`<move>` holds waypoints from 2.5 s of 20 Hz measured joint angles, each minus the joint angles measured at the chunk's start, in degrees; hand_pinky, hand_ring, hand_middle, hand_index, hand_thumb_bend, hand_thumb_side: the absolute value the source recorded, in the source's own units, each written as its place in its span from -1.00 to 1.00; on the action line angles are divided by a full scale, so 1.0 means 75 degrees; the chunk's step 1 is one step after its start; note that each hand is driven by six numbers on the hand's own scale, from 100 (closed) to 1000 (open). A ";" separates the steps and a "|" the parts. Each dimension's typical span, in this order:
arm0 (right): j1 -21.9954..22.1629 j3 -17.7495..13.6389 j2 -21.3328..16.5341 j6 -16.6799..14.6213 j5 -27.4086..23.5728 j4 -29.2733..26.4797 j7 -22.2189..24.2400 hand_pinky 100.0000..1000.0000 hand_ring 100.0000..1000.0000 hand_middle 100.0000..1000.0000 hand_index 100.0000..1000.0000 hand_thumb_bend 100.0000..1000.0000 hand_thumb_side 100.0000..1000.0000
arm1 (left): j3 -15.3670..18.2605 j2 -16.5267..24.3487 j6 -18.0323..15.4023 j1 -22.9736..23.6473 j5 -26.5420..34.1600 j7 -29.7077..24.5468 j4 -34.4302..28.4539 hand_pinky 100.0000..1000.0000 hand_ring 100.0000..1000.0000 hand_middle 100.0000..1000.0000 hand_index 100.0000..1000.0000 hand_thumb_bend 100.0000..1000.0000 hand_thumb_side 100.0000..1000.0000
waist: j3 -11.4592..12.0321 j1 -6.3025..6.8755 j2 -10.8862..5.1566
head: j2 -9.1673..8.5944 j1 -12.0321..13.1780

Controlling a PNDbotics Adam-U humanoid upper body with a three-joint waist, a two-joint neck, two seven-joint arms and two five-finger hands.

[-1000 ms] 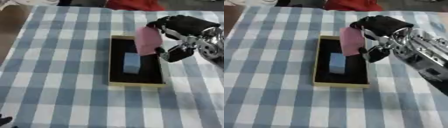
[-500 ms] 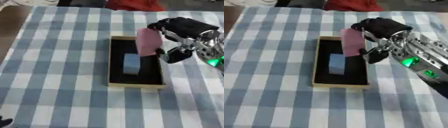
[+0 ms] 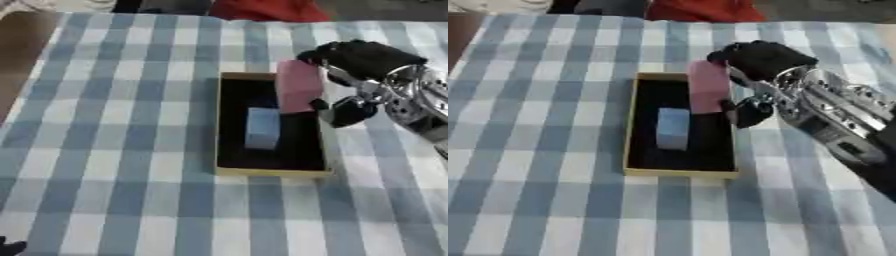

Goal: Pick up objects on the table and place them in the box.

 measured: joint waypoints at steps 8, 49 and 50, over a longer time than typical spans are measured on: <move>-0.0083 0.0074 0.0080 -0.0324 -0.0234 0.0069 0.0337 0.72 0.79 0.72 1.00 -0.73 -0.14 | -0.0040 -0.0065 0.0008 -0.0048 -0.0005 -0.0074 0.0000 0.27 0.21 -0.10 0.24 -1.00 -0.13 | 0.0009 -0.0025 0.0026 | -0.0034 -0.0005; 0.1214 -0.2700 -0.0142 -0.0864 -0.2661 -0.0598 -0.6539 0.64 0.43 0.33 0.64 -1.00 0.21 | 0.0057 -0.0065 0.0000 -0.0063 0.0130 0.0011 0.0000 0.26 0.21 -0.10 0.24 -1.00 -0.12 | -0.0324 -0.0024 -0.0104 | 0.0026 0.0343; 0.1314 -0.2748 -0.0142 -0.0950 -0.2934 -0.0598 -0.6973 0.65 0.40 0.31 0.61 -1.00 0.39 | 0.0057 -0.0065 -0.0001 -0.0063 0.0138 0.0013 0.0000 0.26 0.21 -0.10 0.24 -1.00 -0.11 | -0.0324 -0.0021 -0.0104 | 0.0026 0.0351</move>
